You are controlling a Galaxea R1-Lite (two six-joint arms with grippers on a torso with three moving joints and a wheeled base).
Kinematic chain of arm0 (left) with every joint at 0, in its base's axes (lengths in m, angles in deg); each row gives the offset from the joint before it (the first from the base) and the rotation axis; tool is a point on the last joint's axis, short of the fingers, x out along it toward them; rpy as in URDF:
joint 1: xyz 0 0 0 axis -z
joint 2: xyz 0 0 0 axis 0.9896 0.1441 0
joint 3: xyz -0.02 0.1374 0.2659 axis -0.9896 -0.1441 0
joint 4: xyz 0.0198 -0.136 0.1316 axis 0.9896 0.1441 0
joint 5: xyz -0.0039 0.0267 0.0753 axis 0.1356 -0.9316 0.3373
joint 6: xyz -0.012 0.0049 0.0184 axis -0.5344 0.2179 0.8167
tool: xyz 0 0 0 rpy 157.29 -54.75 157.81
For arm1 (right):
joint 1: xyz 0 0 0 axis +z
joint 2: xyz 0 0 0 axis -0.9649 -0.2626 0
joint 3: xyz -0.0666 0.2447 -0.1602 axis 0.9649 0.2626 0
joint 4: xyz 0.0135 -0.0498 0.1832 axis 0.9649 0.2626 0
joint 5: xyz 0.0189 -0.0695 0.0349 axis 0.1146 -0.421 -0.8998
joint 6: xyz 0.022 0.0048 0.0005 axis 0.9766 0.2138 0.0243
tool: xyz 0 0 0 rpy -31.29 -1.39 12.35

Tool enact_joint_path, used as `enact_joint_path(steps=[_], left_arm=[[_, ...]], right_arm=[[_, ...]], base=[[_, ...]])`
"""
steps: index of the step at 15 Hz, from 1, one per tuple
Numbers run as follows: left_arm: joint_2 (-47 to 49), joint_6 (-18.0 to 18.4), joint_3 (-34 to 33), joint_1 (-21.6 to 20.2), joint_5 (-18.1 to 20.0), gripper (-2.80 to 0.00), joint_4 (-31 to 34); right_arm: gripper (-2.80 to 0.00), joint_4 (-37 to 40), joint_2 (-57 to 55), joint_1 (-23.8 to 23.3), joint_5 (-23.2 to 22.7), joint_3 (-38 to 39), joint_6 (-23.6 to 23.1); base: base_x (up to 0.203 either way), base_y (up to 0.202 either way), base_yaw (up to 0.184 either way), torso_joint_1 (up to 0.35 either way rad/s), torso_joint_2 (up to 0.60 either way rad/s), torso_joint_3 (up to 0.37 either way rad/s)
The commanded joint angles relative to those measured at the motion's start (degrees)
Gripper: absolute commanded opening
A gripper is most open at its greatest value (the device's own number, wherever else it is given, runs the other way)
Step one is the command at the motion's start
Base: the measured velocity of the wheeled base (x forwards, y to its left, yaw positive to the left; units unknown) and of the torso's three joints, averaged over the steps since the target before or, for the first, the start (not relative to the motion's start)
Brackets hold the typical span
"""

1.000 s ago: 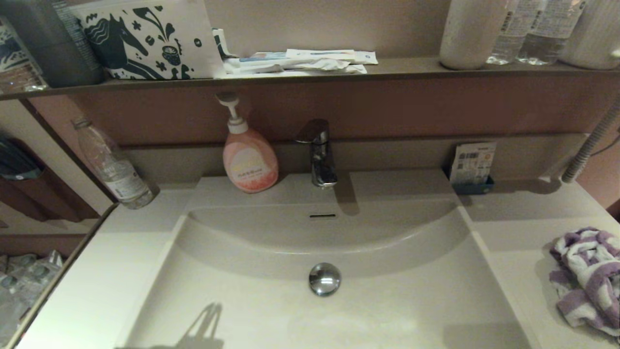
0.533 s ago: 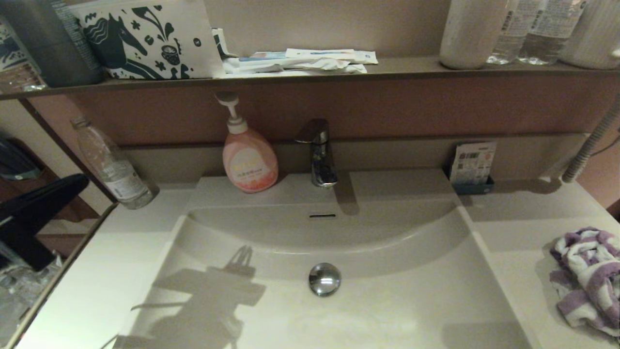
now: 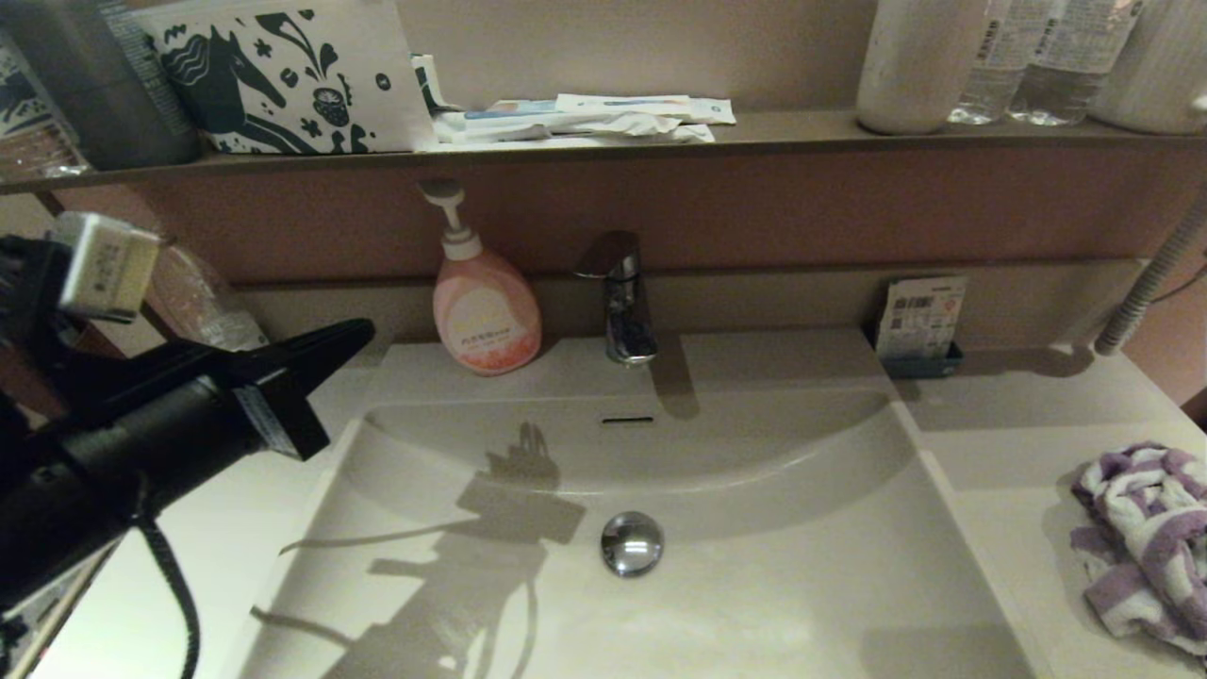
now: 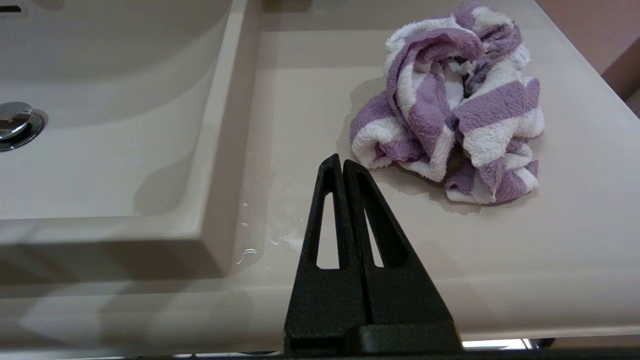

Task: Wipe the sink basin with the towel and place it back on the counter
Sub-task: Turn on the faucet

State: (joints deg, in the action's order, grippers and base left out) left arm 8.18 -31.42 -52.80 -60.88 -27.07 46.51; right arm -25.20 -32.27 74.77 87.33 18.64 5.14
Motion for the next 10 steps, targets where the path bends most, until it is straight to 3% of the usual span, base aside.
enact_joint_path(steps=[1, 7, 10], left_arm=[[7.52, -0.06, 0.80, 4.03, -1.67, -2.80, -3.47], [19.88, -1.63, 4.60, 5.45, -2.57, -2.80, -14.60], [23.27, -1.76, 7.72, 6.34, -3.79, -2.80, -16.14]], right_arm=[[-2.80, -0.02, 0.00, 0.00, 0.00, 0.00, -0.04], [-2.80, -0.02, 0.00, 0.00, 0.00, 0.00, -0.04], [-2.80, -0.02, 0.00, -0.09, 0.00, 0.00, -0.04]], base=[[0.000, 0.000, 0.000, 0.000, 0.00, 0.000], [0.000, 0.000, 0.000, 0.000, 0.00, 0.000], [0.000, 0.000, 0.000, 0.000, 0.00, 0.000]])
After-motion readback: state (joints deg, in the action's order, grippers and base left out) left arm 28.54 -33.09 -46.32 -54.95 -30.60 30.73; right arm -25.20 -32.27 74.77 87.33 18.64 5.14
